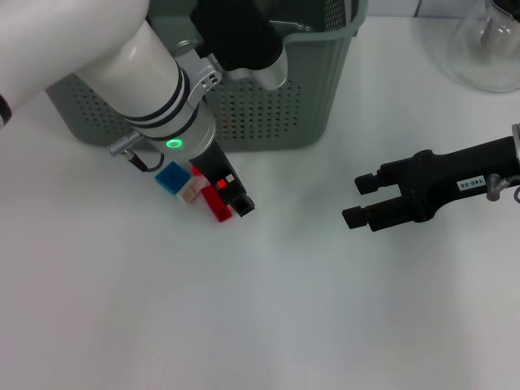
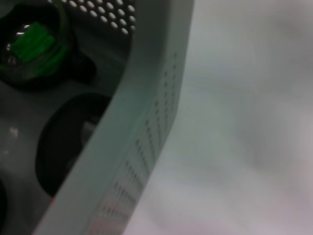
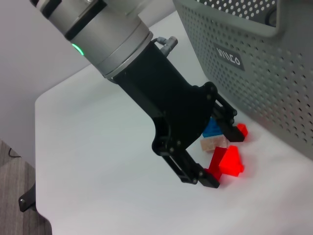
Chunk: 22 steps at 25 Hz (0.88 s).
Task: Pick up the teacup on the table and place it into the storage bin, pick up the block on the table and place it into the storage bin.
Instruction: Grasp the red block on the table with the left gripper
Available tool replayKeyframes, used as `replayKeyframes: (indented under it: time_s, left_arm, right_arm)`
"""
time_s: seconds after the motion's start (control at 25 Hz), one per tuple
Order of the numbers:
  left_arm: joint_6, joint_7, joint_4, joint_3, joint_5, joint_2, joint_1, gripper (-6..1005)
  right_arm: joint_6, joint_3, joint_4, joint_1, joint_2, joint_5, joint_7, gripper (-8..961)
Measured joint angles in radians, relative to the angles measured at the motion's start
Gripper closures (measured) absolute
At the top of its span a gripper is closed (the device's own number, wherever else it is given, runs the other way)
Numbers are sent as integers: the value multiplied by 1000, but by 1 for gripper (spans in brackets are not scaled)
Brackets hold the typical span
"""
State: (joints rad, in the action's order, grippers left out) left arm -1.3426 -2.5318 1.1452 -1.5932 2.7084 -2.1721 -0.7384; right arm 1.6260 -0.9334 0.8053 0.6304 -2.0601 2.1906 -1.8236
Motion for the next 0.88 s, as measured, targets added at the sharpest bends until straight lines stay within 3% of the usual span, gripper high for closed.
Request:
replayKeyframes:
  time_s: [0.88]
  left_arm:
    - [58, -5, -85, 1, 16, 0, -38, 233]
  right_arm:
    - [-5, 1, 0, 6, 2, 0, 3, 158]
